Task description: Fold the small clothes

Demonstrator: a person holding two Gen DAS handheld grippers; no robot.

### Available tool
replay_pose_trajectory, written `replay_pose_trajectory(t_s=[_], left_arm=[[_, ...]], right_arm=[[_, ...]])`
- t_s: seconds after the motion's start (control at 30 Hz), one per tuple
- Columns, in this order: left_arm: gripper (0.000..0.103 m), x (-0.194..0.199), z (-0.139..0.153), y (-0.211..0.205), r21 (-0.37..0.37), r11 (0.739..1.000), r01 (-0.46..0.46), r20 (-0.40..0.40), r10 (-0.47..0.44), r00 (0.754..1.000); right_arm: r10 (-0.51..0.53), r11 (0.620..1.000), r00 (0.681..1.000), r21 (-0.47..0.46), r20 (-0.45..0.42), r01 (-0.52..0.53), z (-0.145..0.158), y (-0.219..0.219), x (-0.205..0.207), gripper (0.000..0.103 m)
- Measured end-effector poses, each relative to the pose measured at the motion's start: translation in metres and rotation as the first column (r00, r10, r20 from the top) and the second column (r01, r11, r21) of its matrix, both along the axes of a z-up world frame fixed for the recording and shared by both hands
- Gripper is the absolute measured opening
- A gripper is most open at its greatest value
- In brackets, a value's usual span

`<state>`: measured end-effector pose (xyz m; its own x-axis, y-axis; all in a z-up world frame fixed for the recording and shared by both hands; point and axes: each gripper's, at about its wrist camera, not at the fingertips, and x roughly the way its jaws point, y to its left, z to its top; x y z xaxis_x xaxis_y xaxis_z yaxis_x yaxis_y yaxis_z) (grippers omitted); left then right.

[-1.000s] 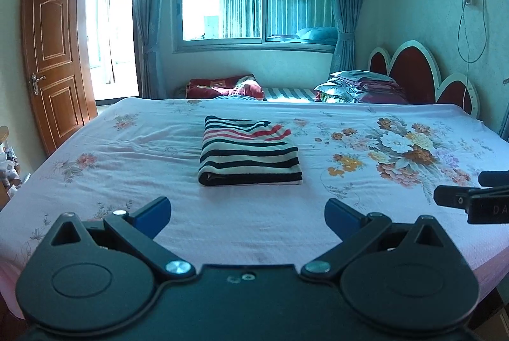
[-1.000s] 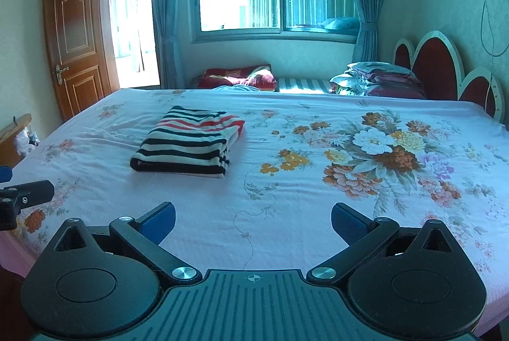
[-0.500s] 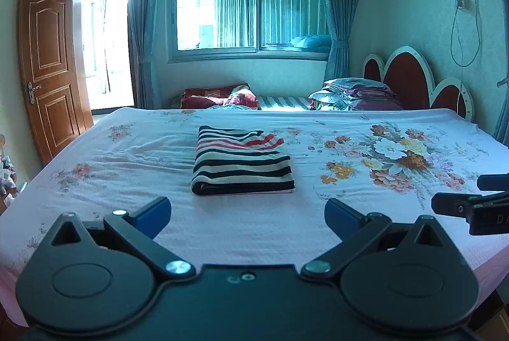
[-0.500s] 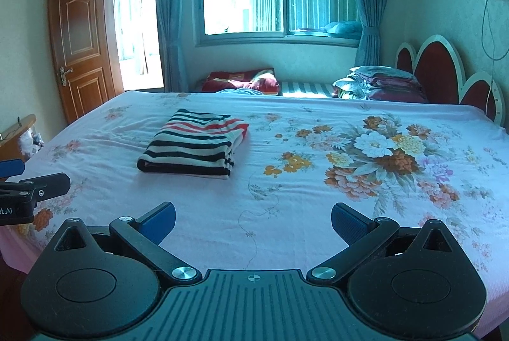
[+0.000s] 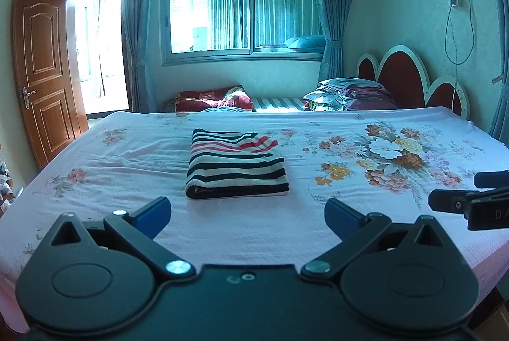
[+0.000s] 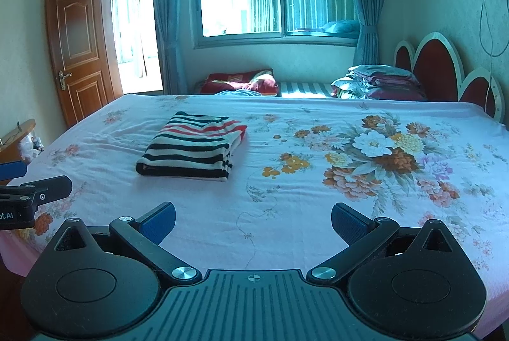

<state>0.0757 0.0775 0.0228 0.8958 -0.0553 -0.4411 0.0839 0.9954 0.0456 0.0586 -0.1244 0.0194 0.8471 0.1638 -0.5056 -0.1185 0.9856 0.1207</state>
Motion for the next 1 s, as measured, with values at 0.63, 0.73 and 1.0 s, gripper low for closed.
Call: replay_pose_trajectory(t_s=[0.63,0.73,1.0], left_arm=[[0.103,0.0012,0.001,0.0023,-0.001,1.0,0.006,0.012,-0.006,1.0],[0.103,0.0018,0.0011,0.0023,0.0,1.0,0.008,0.012,-0.008,1.0],[0.103,0.0021,0.0009,0.0011,0.0,1.0,0.009,0.011,-0.009,1.0]], right_arm=[[0.013,1.0,1.0,-0.006,0.001,-0.013,0.0016,0.0017,0.0018,0.103],[0.011,1.0,1.0,-0.005,0.002,-0.011,0.002,0.0005,0.0025,0.103],[0.016,1.0,1.0,-0.003,0.002,-0.016,0.003,0.0001,0.0036,0.103]])
